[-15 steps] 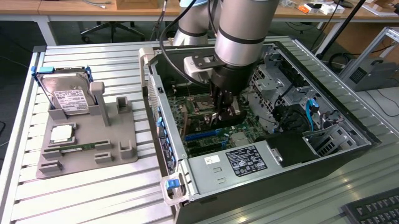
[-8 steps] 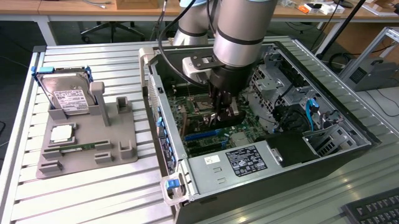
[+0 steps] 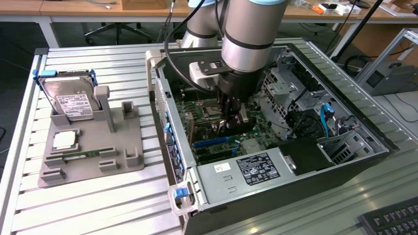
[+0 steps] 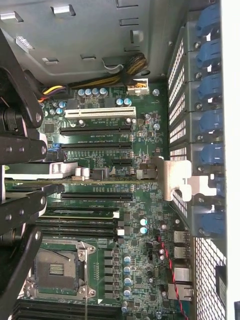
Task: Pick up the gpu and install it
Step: 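Insert the gpu into the slot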
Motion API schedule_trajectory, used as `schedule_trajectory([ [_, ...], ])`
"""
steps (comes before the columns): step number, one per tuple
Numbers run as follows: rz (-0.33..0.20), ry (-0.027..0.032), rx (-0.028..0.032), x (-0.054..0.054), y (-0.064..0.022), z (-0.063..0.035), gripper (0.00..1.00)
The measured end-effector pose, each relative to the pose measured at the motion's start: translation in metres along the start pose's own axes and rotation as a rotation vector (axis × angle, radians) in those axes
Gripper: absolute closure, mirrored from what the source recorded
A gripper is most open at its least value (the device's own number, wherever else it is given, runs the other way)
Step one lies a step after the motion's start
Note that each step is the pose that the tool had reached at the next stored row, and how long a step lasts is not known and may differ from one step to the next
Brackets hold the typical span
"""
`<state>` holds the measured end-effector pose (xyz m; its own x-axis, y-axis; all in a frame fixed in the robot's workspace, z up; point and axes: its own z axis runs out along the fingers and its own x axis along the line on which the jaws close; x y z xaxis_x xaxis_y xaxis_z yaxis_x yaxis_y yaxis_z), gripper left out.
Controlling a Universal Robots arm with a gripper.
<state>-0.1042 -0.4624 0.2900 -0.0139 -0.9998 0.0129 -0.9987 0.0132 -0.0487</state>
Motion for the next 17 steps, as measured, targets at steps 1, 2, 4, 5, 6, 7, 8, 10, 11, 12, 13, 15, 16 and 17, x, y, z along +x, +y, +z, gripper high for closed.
schedule_trajectory([
  [1, 0.000, 0.0003, -0.0001, 0.000, 0.0001, 0.0002, 0.73],
  [2, 0.000, 0.0005, -0.0001, 0.000, 0.0005, 0.0006, 0.73],
  [4, 0.000, 0.0007, 0.0000, 0.000, 0.0030, 0.0017, 0.73],
  [5, 0.000, 0.0008, 0.0000, 0.000, 0.0034, 0.0021, 0.73],
  [6, 0.000, 0.0009, 0.0000, -0.001, 0.0037, 0.0024, 0.73],
  [7, 0.000, 0.0011, 0.0000, -0.001, 0.0040, 0.0026, 0.73],
  [8, 0.000, 0.0013, 0.0000, -0.002, 0.0046, 0.0029, 0.73],
  [10, 0.000, 0.0018, 0.0001, -0.003, 0.0065, 0.0033, 0.73],
  [11, 0.000, 0.0021, 0.0001, -0.003, 0.0078, 0.0035, 0.73],
  [12, 0.000, 0.0022, 0.0001, -0.004, 0.0087, 0.0036, 0.73],
  [13, 0.000, 0.0029, -0.0001, -0.004, 0.0095, 0.0037, 0.73],
  [15, 0.003, 0.0036, 0.0000, -0.007, 0.0109, 0.0048, 0.73],
  [16, 0.005, 0.0041, -0.0001, -0.008, 0.0114, 0.0051, 0.73],
  [17, 0.007, 0.0043, 0.0000, -0.008, 0.0120, 0.0056, 0.73],
])
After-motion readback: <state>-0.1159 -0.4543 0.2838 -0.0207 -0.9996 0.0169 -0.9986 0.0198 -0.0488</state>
